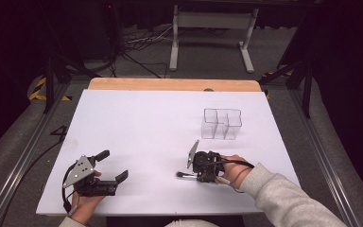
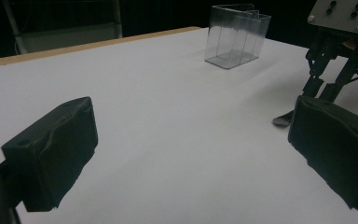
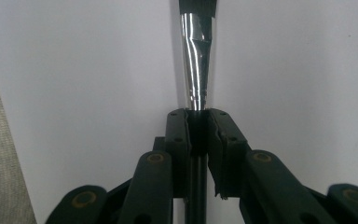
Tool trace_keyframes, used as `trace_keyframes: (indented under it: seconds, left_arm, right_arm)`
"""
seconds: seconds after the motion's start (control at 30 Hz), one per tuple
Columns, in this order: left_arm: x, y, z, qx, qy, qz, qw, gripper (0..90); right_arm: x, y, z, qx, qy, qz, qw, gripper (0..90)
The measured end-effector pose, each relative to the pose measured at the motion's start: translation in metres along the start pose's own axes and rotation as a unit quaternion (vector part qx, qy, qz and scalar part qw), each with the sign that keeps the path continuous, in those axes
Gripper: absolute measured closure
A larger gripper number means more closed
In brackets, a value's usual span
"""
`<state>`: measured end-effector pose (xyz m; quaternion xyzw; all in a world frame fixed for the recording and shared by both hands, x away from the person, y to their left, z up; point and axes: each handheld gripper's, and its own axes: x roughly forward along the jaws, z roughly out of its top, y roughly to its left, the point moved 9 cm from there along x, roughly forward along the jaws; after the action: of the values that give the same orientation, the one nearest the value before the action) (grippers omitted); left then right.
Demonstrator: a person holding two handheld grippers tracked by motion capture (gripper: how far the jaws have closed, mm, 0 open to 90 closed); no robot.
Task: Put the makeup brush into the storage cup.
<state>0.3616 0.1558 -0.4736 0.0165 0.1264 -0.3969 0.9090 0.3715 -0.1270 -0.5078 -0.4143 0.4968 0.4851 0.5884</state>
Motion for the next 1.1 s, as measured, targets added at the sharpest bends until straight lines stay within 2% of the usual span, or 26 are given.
trace_keyframes:
  seconds: [0.23,0.63,0.9,1.07,1.1]
  left_arm:
    - [0.000,0.000,0.000,-0.001,-0.002,0.000,1.0000,2.1]
    - [0.000,0.000,0.000,-0.001,-0.001,0.001,1.0000,2.1]
    - [0.000,0.000,0.000,0.000,0.001,0.000,1.0000,2.1]
    - [0.000,0.000,-0.001,0.000,0.001,0.000,1.0000,2.1]
    - [0.000,0.000,-0.001,-0.001,0.001,0.000,1.0000,2.1]
  right_arm:
    - [-0.002,-0.001,-0.001,-0.002,0.002,-0.004,1.0000,79.5]
    - [-0.018,-0.003,0.004,-0.003,-0.026,-0.020,0.9994,79.5]
    - [-0.036,-0.008,0.006,0.011,-0.061,-0.035,0.9975,79.6]
    - [-0.044,-0.011,0.008,0.013,-0.092,-0.042,0.9947,79.6]
    - [-0.047,-0.012,0.008,0.018,-0.107,-0.042,0.9932,79.6]
